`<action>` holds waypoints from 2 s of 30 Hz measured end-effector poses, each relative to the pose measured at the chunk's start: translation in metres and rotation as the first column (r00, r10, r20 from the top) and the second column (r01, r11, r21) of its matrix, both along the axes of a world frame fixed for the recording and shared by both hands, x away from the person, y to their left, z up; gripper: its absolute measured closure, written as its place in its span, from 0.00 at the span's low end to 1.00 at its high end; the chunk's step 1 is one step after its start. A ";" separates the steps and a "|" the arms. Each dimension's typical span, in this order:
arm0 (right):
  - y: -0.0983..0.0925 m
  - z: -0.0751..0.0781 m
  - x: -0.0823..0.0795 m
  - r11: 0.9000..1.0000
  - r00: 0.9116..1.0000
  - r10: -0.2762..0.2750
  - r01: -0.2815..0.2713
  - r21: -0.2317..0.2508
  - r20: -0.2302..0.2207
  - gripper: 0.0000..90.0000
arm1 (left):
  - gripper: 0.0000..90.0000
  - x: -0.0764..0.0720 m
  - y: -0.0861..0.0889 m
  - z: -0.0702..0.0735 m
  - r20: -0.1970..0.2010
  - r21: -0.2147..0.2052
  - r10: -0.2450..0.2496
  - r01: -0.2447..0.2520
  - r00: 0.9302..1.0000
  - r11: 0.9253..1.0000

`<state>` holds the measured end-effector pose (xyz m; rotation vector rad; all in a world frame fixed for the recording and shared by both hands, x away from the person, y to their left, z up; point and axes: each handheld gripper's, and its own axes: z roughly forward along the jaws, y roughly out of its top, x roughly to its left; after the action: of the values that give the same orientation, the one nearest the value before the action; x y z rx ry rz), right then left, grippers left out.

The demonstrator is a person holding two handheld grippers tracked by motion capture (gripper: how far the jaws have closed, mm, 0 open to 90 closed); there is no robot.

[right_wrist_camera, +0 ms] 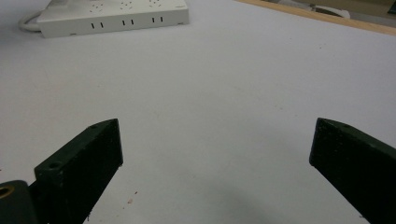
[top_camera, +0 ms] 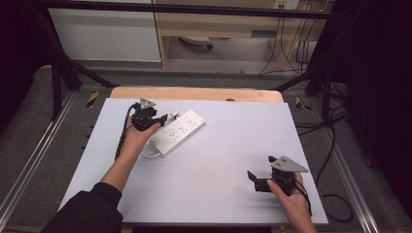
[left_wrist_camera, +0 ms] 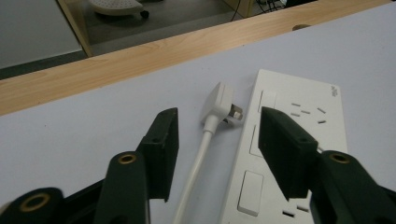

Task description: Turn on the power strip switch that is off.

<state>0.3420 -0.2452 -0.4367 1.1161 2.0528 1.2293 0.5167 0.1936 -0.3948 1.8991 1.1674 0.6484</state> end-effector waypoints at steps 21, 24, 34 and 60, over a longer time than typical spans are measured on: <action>-0.001 0.000 0.001 1.000 1.000 0.002 -0.002 0.001 0.003 0.04 | 0.91 0.004 0.000 -0.009 -0.017 0.010 -0.018 0.018 1.000 1.000; -0.001 0.000 0.001 1.000 1.000 0.003 -0.003 -0.002 0.004 0.04 | 0.94 0.005 -0.002 -0.011 -0.024 0.020 -0.030 0.031 0.999 0.999; -0.001 0.000 0.001 1.000 1.000 0.002 -0.002 0.001 0.002 0.04 | 1.00 0.006 -0.003 -0.020 -0.058 0.028 -0.044 0.046 0.997 0.999; -0.001 -0.001 0.002 1.000 1.000 0.005 -0.005 0.002 -0.001 0.04 | 1.00 -0.004 -0.005 -0.030 -0.092 0.011 -0.075 0.076 0.993 0.997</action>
<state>0.3439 -0.2459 -0.4374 1.1125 2.0570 1.2335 0.5131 0.1890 -0.4246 1.9933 1.1445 0.5354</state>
